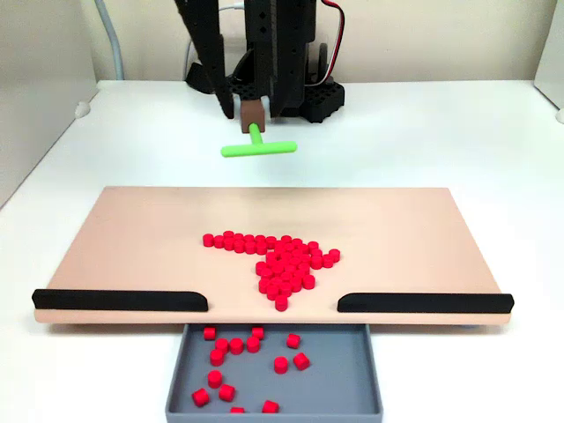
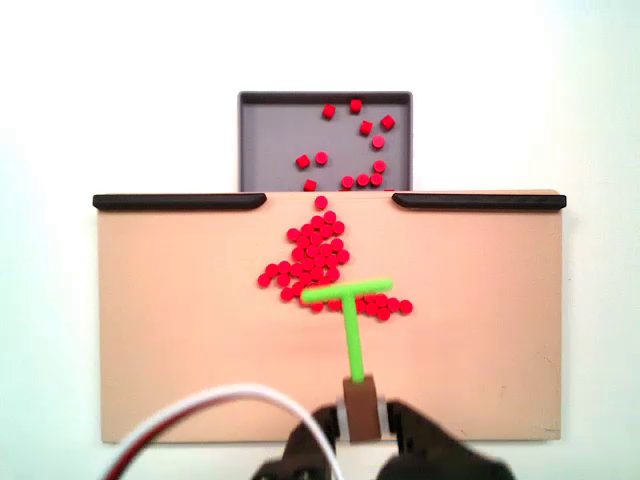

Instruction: Push granules from right to the grey container

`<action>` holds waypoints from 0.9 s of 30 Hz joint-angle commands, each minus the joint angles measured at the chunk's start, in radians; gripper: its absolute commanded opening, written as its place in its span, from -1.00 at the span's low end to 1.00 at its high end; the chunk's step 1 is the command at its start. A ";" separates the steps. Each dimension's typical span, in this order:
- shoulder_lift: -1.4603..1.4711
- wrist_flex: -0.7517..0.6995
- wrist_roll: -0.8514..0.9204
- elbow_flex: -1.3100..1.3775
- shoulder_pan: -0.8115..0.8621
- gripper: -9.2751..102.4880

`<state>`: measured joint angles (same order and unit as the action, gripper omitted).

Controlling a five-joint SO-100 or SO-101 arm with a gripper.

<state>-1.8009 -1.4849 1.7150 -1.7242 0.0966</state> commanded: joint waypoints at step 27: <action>-0.322 0.009 -0.167 -0.221 -0.063 -0.84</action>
<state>-2.0893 -1.4803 1.5401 -1.9543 0.0337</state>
